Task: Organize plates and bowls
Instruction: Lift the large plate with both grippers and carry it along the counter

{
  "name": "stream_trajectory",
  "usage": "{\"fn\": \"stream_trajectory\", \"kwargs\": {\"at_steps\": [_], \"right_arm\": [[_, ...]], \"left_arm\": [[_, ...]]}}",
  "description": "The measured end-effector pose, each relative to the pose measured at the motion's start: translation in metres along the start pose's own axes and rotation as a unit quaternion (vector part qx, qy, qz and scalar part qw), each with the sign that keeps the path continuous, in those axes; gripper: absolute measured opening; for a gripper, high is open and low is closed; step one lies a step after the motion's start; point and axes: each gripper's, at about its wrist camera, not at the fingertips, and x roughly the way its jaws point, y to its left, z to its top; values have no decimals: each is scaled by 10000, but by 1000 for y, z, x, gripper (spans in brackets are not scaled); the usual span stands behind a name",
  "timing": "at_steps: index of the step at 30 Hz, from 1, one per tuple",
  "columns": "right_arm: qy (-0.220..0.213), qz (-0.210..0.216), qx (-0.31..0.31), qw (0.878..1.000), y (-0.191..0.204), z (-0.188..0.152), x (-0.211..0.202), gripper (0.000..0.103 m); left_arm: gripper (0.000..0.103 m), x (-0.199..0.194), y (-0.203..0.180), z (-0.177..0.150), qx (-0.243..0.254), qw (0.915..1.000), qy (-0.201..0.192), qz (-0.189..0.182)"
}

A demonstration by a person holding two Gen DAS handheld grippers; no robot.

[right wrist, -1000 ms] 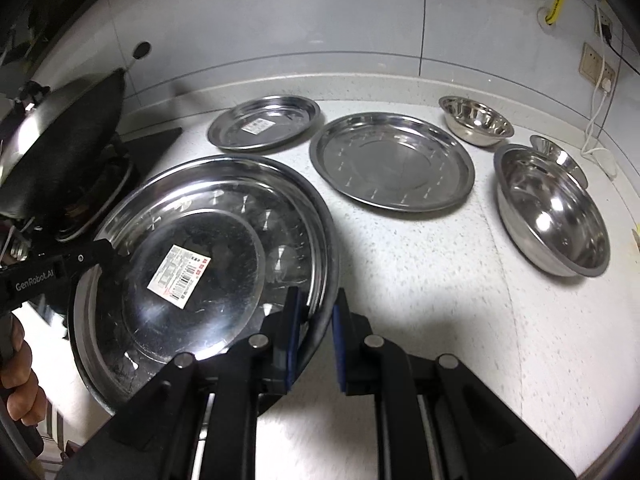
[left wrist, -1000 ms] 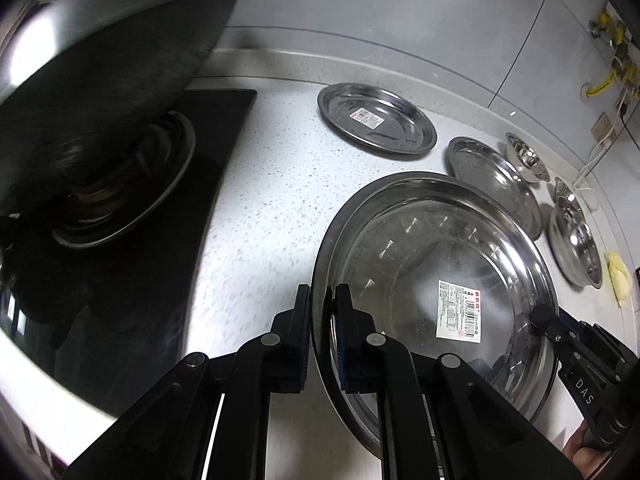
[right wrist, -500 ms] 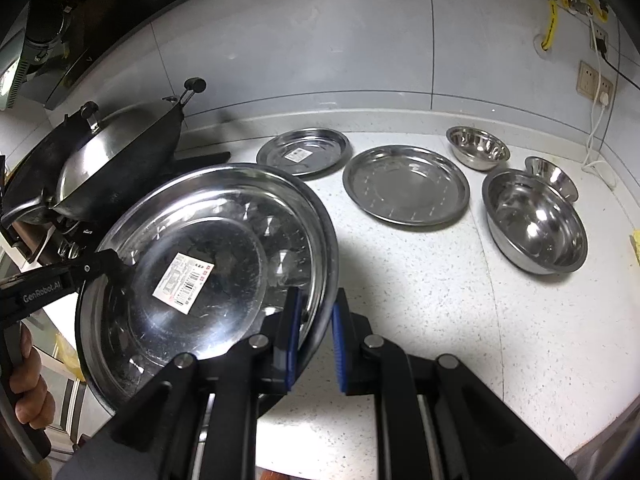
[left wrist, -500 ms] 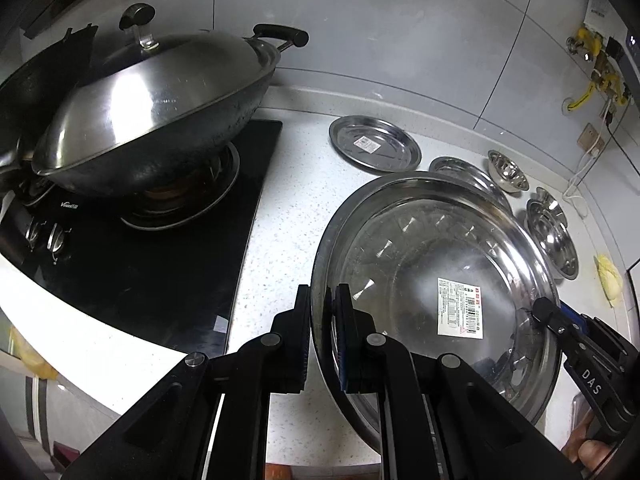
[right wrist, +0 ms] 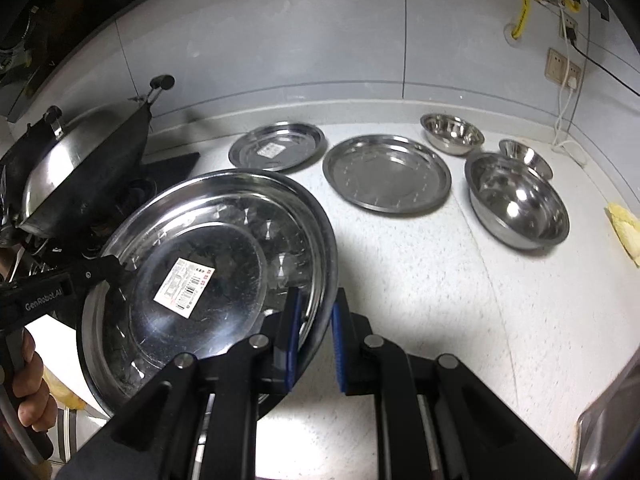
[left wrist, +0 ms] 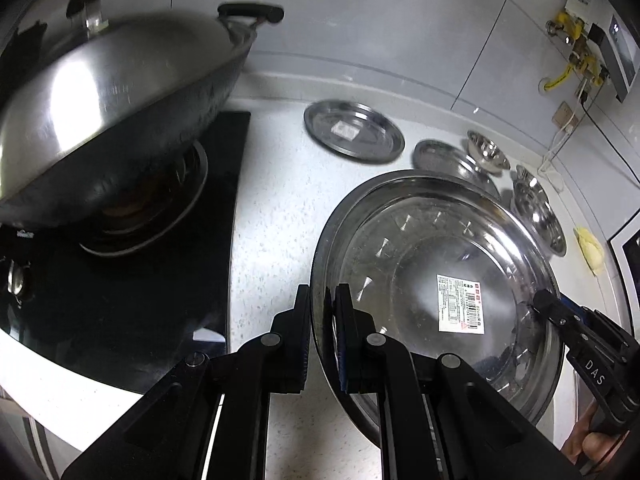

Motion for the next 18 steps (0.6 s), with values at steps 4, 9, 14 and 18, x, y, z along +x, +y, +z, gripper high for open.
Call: {"fn": "stream_trajectory", "kwargs": {"at_steps": [4, 9, 14, 18], "right_arm": [[233, 24, -155, 9996, 2, -10, 18, 14], [535, 292, -239, 9979, -5, -19, 44, 13], [814, 517, -526, 9939, -3, -31, 63, 14], [923, 641, -705, 9912, 1, -34, 73, 14]], "left_arm": [[8, 6, 0, -9, 69, 9999, 83, 126], [8, 21, -1, -29, 43, 9989, 273, 391], [8, 31, -1, -46, -43, 9967, 410, 706], [9, 37, 2, -51, -151, 9949, 491, 867]]}}
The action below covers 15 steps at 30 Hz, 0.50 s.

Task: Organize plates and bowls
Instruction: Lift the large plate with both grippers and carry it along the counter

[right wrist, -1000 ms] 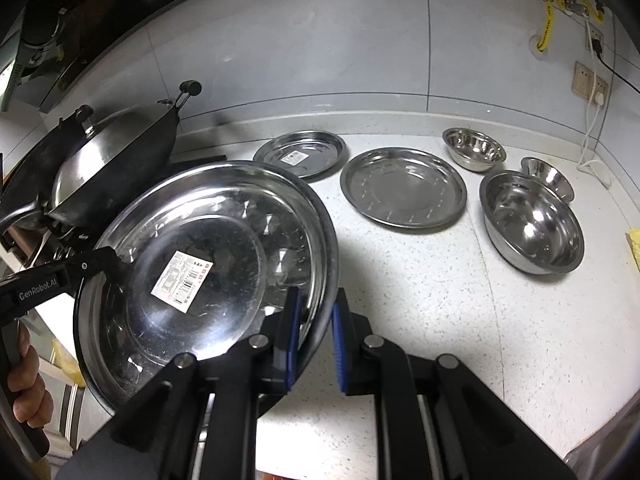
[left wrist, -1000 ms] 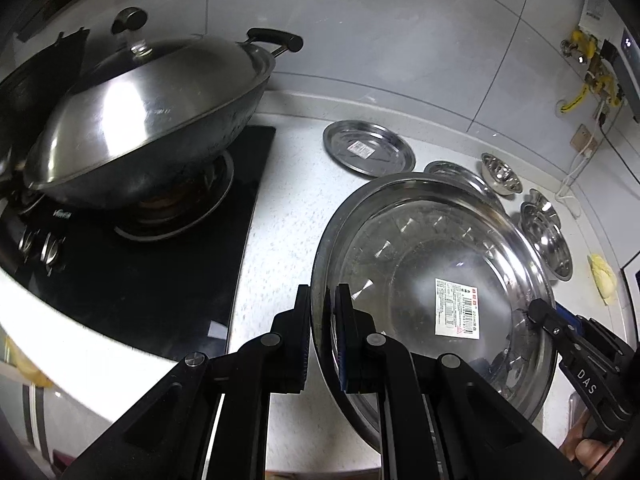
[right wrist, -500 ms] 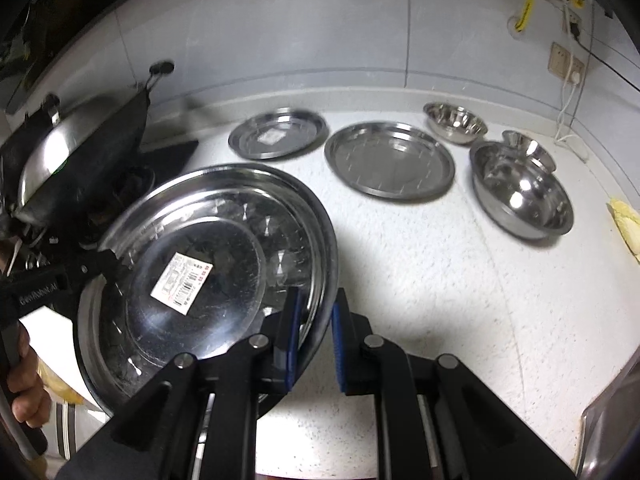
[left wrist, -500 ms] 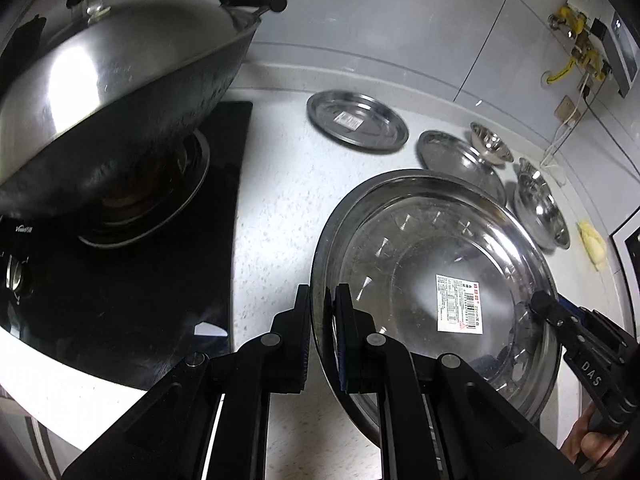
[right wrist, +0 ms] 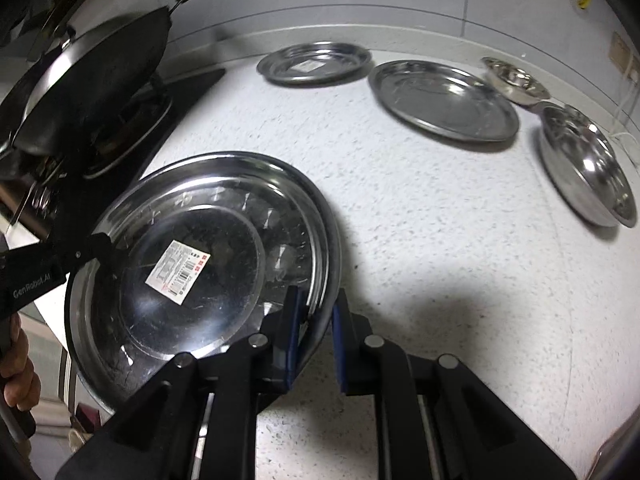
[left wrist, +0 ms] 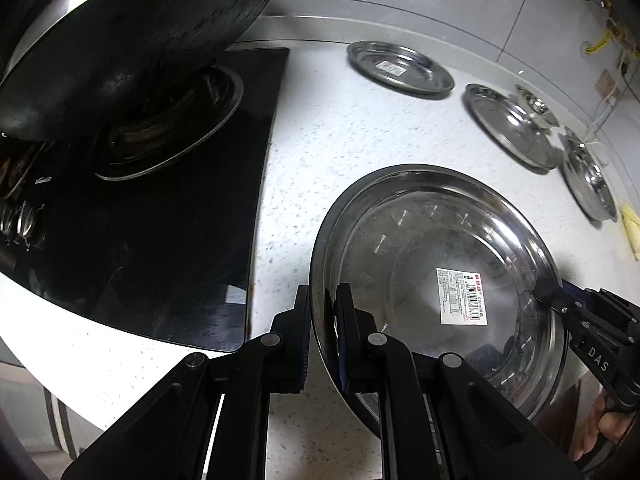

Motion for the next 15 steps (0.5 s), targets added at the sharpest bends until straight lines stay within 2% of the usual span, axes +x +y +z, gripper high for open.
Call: {"fn": "stream_trajectory", "kwargs": {"at_steps": [5, 15], "right_arm": [[83, 113, -114, 9998, 0, 0, 6, 14], [191, 247, -167, 9994, -5, -10, 9, 14]], "left_arm": [[9, 6, 1, -1, -89, 9999, 43, 133], [9, 13, -1, -5, -187, 9996, 148, 168]]}}
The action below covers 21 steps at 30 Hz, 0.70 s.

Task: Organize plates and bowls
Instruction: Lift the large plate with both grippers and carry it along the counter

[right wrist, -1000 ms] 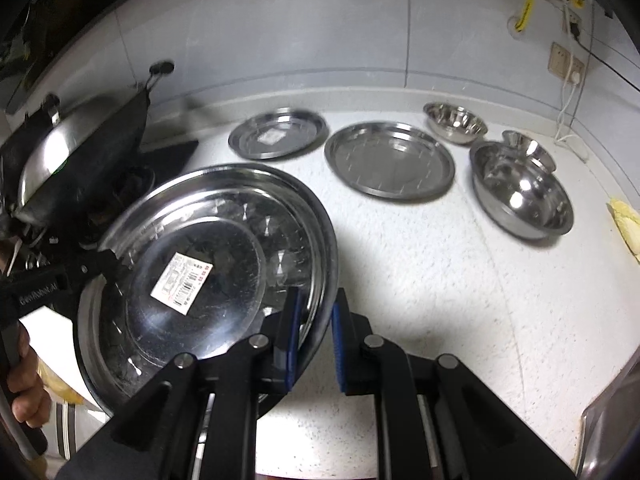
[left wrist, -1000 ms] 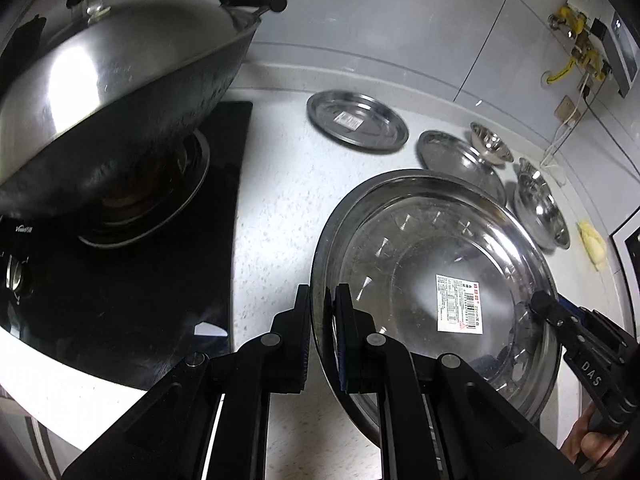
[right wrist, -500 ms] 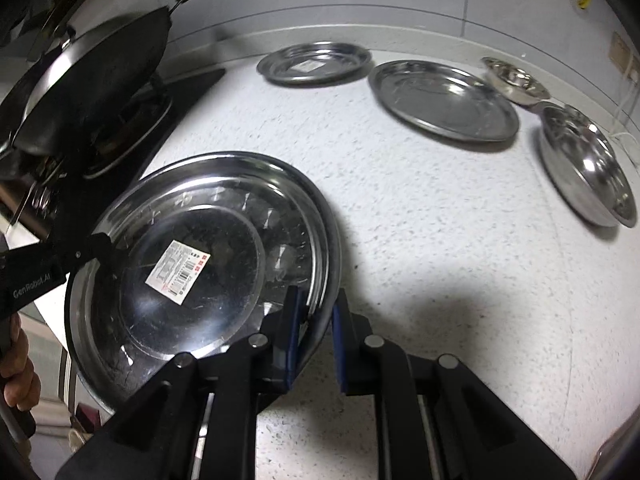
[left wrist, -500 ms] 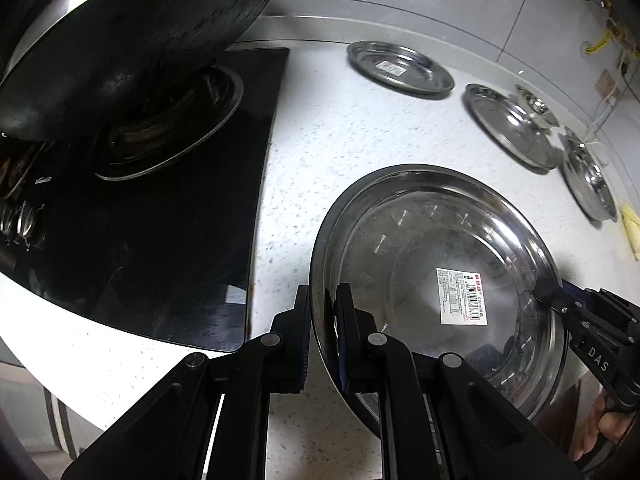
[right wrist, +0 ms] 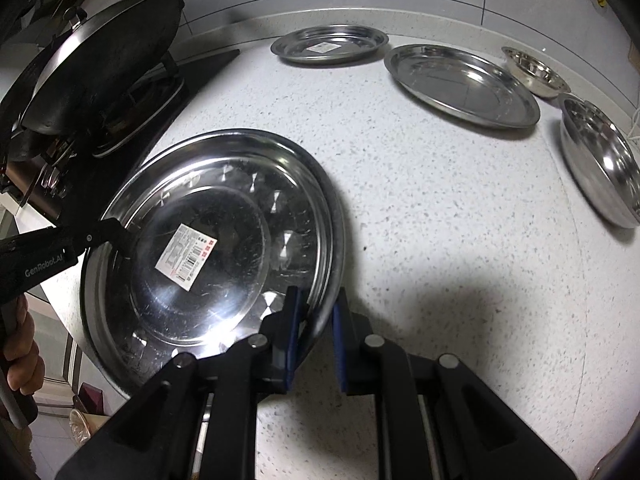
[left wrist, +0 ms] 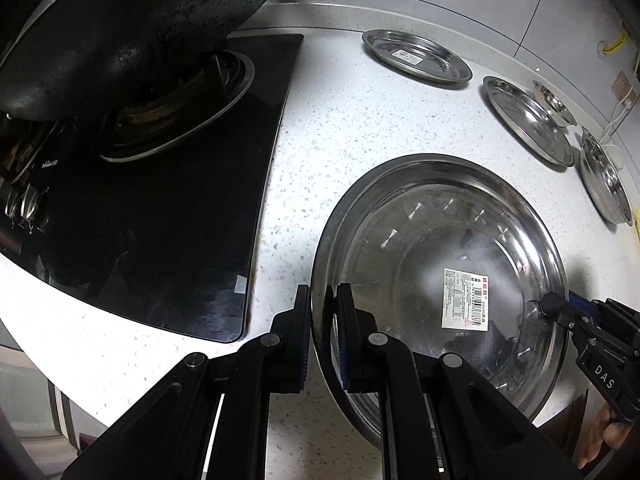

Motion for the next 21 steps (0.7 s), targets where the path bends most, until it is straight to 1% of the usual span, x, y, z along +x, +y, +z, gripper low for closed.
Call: {"fn": "stream_trajectory", "kwargs": {"at_steps": [4, 11, 16, 21], "right_arm": [[-10, 31, -47, 10000, 0, -1, 0, 14], [-18, 80, -108, 9999, 0, 0, 0, 14], [-60, 83, -125, 9999, 0, -1, -1, 14], [-63, 47, -74, 9999, 1, -3, -2, 14]], "left_arm": [[8, 1, -1, 0, 12, 10000, -19, 93], [9, 3, -3, 1, -51, 9999, -56, 137], [8, 3, -2, 0, -73, 9998, -118, 129], [8, 1, 0, 0, -30, 10000, -58, 28]]}}
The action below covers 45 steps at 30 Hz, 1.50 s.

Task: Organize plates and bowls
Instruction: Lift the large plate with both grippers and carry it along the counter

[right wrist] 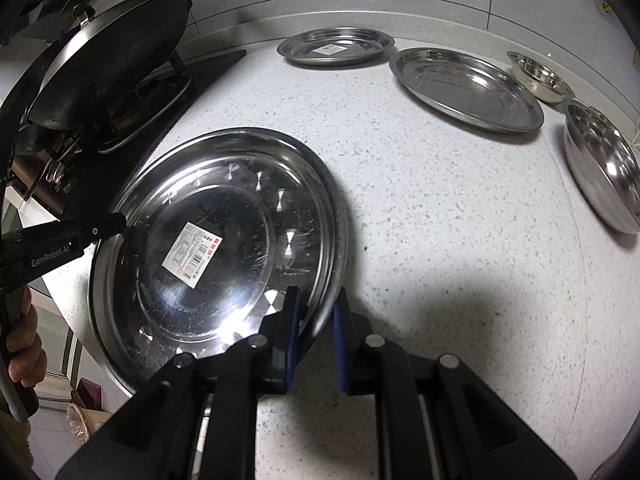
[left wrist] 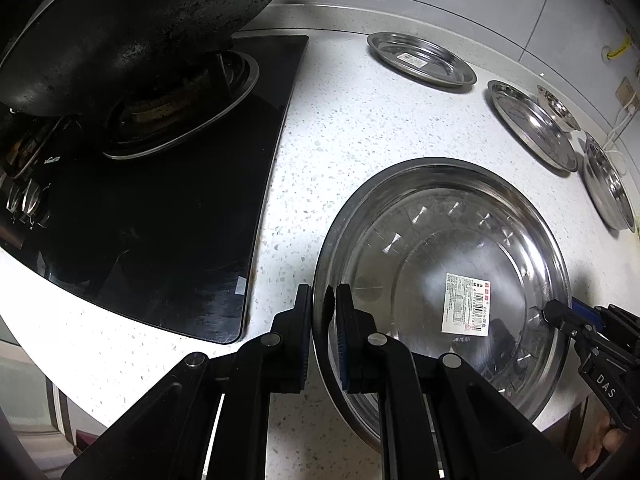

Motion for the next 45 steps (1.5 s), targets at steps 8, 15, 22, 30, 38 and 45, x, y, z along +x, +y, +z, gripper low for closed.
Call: {"fn": "stream_trajectory", "kwargs": {"at_steps": [8, 15, 22, 30, 38, 45], "right_arm": [[-27, 65, -19, 10000, -2, -2, -1, 15], [-64, 183, -176, 9997, -3, -3, -2, 17], [-83, 301, -183, 9993, -7, -5, -3, 18], [-105, 401, 16, 9991, -16, -8, -11, 19], [-641, 103, -203, 9977, -49, 7, -52, 33], [-920, -449, -71, 9947, -134, 102, -62, 55]], "left_arm": [[9, 3, -2, 1, 117, 9999, -11, 12], [9, 2, -4, -1, -18, 9999, -56, 142], [10, 2, -9, -3, -100, 9994, -55, 312], [11, -13, -13, -4, -48, 9987, -300, 418], [50, -57, -9, 12, -272, 9945, -932, 397], [84, -52, -77, 87, -90, 9918, -951, -845]]}}
